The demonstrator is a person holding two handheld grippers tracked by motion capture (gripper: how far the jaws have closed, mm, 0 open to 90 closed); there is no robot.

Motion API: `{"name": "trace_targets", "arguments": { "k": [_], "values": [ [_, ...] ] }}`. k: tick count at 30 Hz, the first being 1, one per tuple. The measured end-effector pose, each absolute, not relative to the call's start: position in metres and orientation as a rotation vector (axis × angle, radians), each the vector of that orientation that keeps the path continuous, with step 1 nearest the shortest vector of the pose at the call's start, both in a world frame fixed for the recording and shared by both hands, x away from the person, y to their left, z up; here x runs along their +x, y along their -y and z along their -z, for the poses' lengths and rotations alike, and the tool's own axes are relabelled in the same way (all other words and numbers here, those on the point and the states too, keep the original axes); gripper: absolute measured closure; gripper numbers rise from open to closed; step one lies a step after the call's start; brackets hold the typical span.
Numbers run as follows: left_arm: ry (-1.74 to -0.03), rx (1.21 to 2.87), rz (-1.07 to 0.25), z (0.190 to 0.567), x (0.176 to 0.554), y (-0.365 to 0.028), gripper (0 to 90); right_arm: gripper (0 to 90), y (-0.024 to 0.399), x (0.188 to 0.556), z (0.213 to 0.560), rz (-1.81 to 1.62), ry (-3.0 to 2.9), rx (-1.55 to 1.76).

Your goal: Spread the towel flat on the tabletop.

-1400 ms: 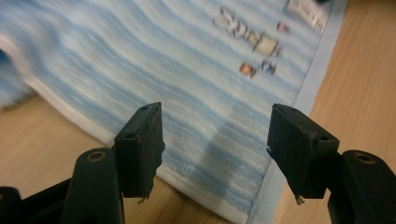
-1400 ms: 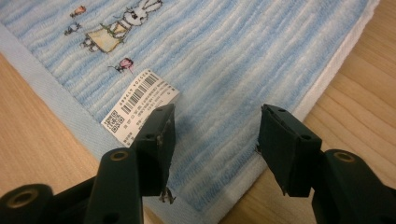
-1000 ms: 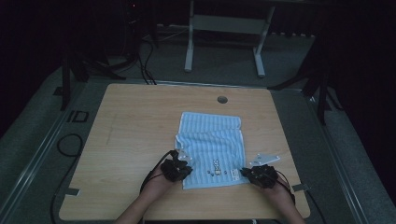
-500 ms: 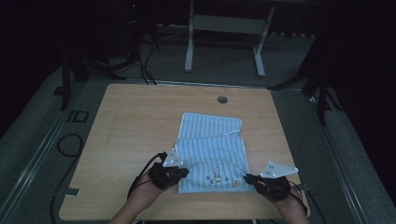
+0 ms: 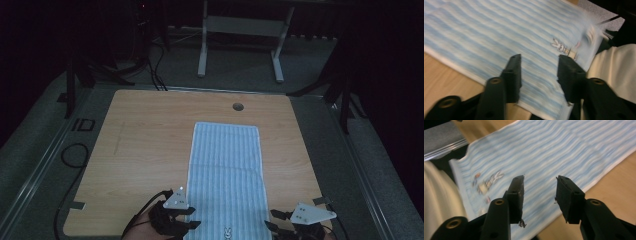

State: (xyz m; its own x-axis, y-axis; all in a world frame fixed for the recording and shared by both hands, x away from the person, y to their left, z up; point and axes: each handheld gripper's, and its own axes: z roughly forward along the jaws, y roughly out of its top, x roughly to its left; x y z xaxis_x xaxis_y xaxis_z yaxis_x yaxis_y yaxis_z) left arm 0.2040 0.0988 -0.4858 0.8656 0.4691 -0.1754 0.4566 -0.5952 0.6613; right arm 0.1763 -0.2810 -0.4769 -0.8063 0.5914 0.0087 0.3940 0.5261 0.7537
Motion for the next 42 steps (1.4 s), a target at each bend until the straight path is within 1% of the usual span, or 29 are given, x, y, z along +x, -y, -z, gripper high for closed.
{"name": "trace_targets", "arguments": {
  "k": [1, 2, 3, 7, 10, 14, 17, 19, 21, 25, 28, 35, 42],
  "values": [
    [-0.668, 2.292, -0.009, 0.488, 0.209, -0.098, 52.3, 56.4, 0.280, 0.181, 0.476, -1.147, -2.501, 0.823],
    [-0.662, 2.297, 0.000, 0.489, 0.213, -0.098, 48.0, 55.6, 0.280, 0.189, 0.476, -1.153, -2.497, 0.817],
    [-0.670, 2.301, -0.011, 0.492, 0.218, -0.096, 47.4, 54.8, 0.279, 0.195, 0.476, -1.152, -2.497, 0.823],
    [-0.684, 2.305, -0.005, 0.504, 0.237, -0.087, 47.3, 53.7, 0.270, 0.234, 0.488, -1.152, -2.494, 0.842],
    [-0.698, 2.307, -0.018, 0.510, 0.252, -0.082, 45.1, 52.6, 0.264, 0.259, 0.500, -1.132, -2.508, 0.872],
    [-0.717, 2.313, -0.068, 0.514, 0.269, -0.079, 43.4, 52.2, 0.258, 0.285, 0.514, -1.093, -2.509, 0.910],
    [-0.757, 2.298, -0.083, 0.518, 0.285, -0.080, 43.3, 52.5, 0.256, 0.305, 0.519, -1.078, -2.494, 0.955],
    [-0.787, 2.282, -0.071, 0.523, 0.292, -0.080, 41.7, 53.0, 0.256, 0.319, 0.521, -1.075, -2.467, 1.005],
    [-0.812, 2.293, -0.087, 0.530, 0.298, -0.077, 41.6, 53.1, 0.254, 0.328, 0.524, -1.071, -2.451, 1.038],
    [-0.807, 2.334, -0.111, 0.539, 0.300, -0.070, 41.0, 51.3, 0.247, 0.342, 0.538, -1.017, -2.454, 1.091],
    [-0.819, 2.333, -0.115, 0.543, 0.304, -0.067, 39.7, 47.0, 0.241, 0.347, 0.549, -0.955, -2.457, 1.076],
    [-0.829, 2.326, -0.115, 0.543, 0.317, -0.057, 38.4, 43.5, 0.246, 0.362, 0.549, -0.949, -2.438, 1.096],
    [-0.842, 2.308, -0.112, 0.544, 0.333, -0.047, 38.4, 42.8, 0.257, 0.382, 0.548, -0.936, -2.439, 1.114]
  ]
}}
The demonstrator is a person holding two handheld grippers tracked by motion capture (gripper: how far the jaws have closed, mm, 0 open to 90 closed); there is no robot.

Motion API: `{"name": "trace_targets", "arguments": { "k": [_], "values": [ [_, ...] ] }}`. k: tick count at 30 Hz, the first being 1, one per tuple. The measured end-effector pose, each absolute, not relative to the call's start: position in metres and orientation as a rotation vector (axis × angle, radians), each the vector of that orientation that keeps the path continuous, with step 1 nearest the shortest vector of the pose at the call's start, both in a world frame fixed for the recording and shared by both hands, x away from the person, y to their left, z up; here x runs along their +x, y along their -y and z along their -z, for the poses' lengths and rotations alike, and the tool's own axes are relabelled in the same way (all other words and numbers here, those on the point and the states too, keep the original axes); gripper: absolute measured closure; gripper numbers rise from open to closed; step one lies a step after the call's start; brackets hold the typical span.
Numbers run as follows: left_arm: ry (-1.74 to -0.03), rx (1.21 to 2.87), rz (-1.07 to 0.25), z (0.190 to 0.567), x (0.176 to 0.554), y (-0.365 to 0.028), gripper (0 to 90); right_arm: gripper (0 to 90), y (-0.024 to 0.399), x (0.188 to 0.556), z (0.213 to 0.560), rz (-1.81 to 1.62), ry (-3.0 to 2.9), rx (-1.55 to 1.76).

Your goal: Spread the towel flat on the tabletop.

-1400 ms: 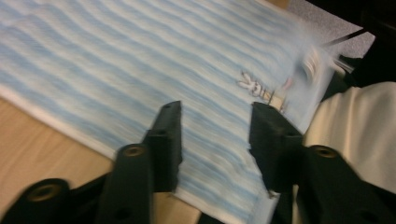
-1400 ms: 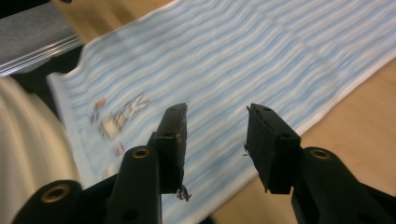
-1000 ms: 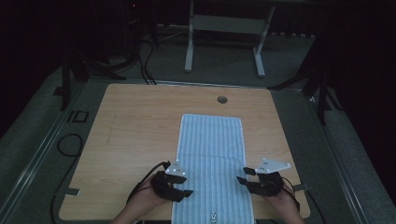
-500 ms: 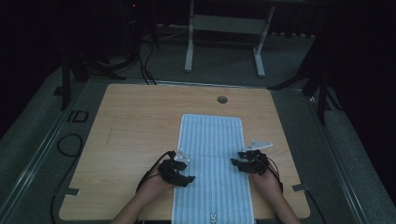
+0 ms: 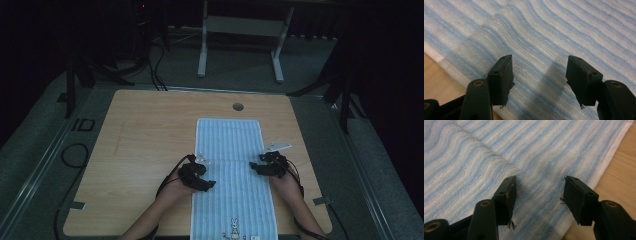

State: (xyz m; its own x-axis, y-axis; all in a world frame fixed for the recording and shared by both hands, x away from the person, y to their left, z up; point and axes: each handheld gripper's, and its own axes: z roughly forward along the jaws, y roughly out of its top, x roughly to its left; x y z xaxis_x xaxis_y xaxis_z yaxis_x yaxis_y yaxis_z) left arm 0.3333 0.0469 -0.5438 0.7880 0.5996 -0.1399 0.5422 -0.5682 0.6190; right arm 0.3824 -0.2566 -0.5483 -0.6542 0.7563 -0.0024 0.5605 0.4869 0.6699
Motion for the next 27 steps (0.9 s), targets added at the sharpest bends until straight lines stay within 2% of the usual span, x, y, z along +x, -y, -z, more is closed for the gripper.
{"name": "trace_targets", "arguments": {
  "k": [19, 27],
  "values": [
    [-0.880, 2.302, -0.141, 0.544, 0.361, -0.032, 37.2, 40.4, 0.265, 0.412, 0.546, -0.900, -2.458, 1.129],
    [-0.885, 2.262, -0.123, 0.533, 0.351, -0.040, 36.8, 39.8, 0.267, 0.400, 0.541, -0.907, -2.442, 1.093]
  ]
}}
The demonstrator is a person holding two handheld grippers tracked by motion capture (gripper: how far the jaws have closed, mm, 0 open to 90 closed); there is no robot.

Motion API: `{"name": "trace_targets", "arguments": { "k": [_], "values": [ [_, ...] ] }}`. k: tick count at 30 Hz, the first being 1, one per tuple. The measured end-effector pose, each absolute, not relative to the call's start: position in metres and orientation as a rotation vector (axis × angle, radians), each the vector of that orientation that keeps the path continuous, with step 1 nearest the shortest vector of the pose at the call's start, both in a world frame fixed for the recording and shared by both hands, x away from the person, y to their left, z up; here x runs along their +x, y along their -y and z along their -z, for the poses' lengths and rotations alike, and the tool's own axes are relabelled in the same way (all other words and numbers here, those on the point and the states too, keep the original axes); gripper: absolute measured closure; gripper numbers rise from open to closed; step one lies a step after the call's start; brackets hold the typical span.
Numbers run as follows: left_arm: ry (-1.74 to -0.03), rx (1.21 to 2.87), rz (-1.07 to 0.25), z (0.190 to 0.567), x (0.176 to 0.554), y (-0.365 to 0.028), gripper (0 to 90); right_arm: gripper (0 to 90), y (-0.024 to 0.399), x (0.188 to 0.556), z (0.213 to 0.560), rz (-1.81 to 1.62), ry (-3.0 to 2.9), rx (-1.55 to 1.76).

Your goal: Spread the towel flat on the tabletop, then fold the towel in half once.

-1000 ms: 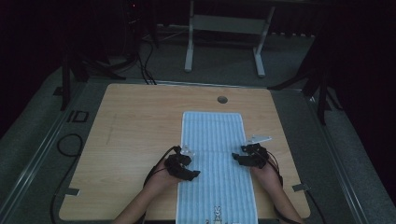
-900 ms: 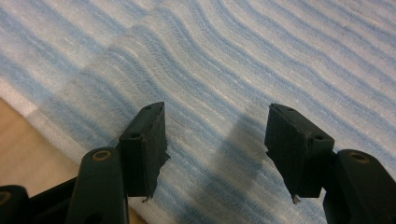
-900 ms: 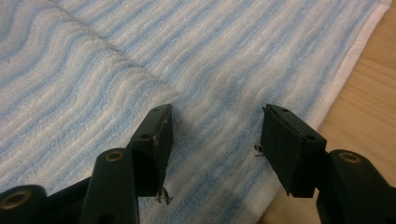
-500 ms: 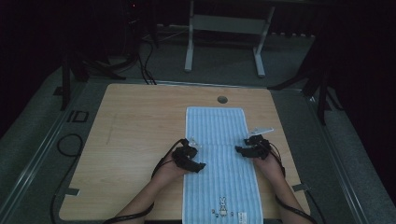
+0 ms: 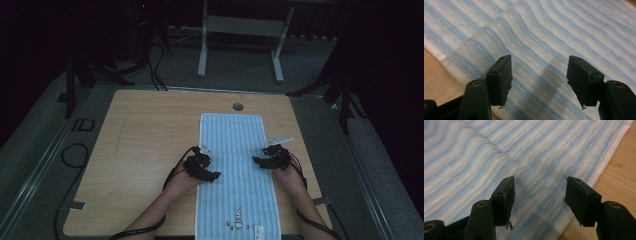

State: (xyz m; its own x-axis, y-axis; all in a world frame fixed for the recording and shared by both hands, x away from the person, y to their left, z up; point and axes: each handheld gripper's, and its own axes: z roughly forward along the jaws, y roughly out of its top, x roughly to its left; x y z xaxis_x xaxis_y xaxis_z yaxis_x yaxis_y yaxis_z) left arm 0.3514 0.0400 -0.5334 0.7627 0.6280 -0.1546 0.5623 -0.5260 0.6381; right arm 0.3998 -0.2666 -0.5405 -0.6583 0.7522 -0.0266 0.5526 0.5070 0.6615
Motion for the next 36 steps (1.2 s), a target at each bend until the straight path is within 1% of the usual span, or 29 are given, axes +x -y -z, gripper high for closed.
{"name": "trace_targets", "arguments": {
  "k": [2, 9, 10, 13, 21, 28, 36],
  "values": [
    [-0.892, 2.258, -0.139, 0.529, 0.351, -0.045, 34.3, 39.0, 0.272, 0.396, 0.537, -0.947, -2.430, 1.099],
    [-0.957, 2.220, -0.180, 0.518, 0.358, -0.065, 34.3, 37.5, 0.297, 0.393, 0.524, -1.059, -2.366, 1.188],
    [-0.978, 2.208, -0.195, 0.515, 0.362, -0.069, 34.3, 37.6, 0.306, 0.395, 0.522, -1.065, -2.340, 1.224],
    [-1.007, 2.196, -0.221, 0.511, 0.372, -0.074, 34.3, 37.8, 0.310, 0.399, 0.521, -1.059, -2.329, 1.238],
    [-1.078, 2.183, -0.257, 0.513, 0.402, -0.079, 34.4, 40.6, 0.305, 0.414, 0.519, -0.966, -2.327, 1.249],
    [-1.130, 2.201, -0.270, 0.520, 0.425, -0.073, 34.3, 42.8, 0.294, 0.434, 0.519, -0.893, -2.335, 1.309],
    [-1.194, 2.220, -0.298, 0.532, 0.441, -0.070, 34.4, 45.2, 0.280, 0.448, 0.529, -0.805, -2.370, 1.315]
  ]
}}
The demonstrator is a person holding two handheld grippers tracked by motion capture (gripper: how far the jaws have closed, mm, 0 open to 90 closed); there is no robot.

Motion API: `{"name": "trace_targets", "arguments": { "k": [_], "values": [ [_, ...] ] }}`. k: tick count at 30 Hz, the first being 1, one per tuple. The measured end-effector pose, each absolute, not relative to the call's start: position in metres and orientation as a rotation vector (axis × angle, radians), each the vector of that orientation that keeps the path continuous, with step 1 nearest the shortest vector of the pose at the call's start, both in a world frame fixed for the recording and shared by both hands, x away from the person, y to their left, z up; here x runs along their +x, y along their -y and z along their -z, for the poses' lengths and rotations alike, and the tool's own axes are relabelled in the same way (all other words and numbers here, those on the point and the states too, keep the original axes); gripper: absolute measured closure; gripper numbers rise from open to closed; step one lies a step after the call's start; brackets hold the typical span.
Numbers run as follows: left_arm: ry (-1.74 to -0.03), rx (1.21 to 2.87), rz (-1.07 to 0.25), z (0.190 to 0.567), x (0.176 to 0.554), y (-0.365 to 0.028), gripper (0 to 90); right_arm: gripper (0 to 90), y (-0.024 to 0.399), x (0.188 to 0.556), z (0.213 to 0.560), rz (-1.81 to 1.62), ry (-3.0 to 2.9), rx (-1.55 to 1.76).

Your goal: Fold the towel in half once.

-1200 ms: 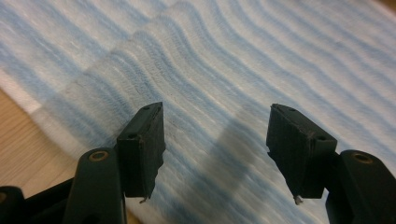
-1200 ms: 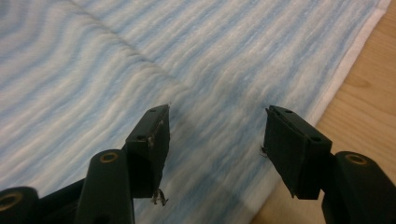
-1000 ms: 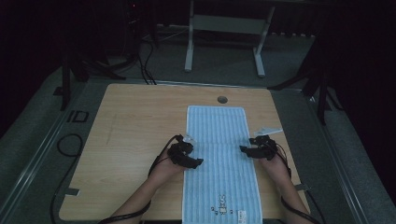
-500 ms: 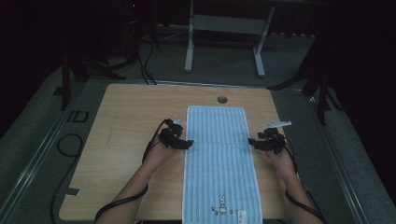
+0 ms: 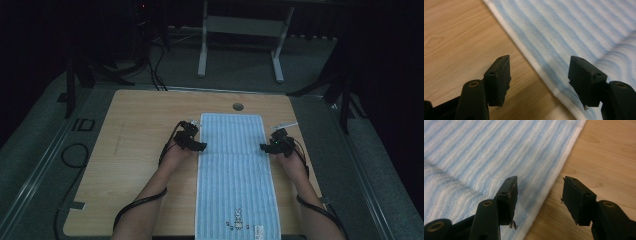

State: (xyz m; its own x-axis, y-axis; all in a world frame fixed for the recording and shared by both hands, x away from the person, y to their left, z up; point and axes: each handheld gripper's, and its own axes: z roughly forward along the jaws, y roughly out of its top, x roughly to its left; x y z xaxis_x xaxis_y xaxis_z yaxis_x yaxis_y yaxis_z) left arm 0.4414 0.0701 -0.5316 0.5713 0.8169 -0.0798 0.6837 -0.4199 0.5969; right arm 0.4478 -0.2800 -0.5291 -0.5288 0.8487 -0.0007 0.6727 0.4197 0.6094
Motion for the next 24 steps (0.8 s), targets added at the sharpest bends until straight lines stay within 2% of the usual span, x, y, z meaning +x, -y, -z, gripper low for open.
{"name": "trace_targets", "arguments": {
  "k": [8, 11, 15, 17, 20, 24],
  "values": [
    [-1.171, 2.263, -0.321, 0.542, 0.442, -0.059, 36.3, 54.9, 0.276, 0.447, 0.538, -0.773, -2.385, 1.330],
    [-1.133, 2.269, -0.340, 0.542, 0.439, -0.053, 46.9, 63.4, 0.273, 0.445, 0.537, -0.769, -2.409, 1.302],
    [-1.104, 2.282, -0.297, 0.540, 0.438, -0.049, 72.3, 73.6, 0.270, 0.444, 0.537, -0.771, -2.433, 1.278],
    [-1.101, 2.275, -0.268, 0.540, 0.437, -0.048, 84.7, 82.1, 0.269, 0.444, 0.536, -0.774, -2.454, 1.266],
    [-1.101, 2.262, -0.270, 0.539, 0.437, -0.048, 86.9, 85.7, 0.264, 0.443, 0.535, -0.734, -2.468, 1.230],
    [-1.101, 2.171, -0.270, 0.524, 0.436, -0.057, 86.9, 85.9, 0.265, 0.443, 0.527, -0.738, -2.445, 1.212]
  ]
}}
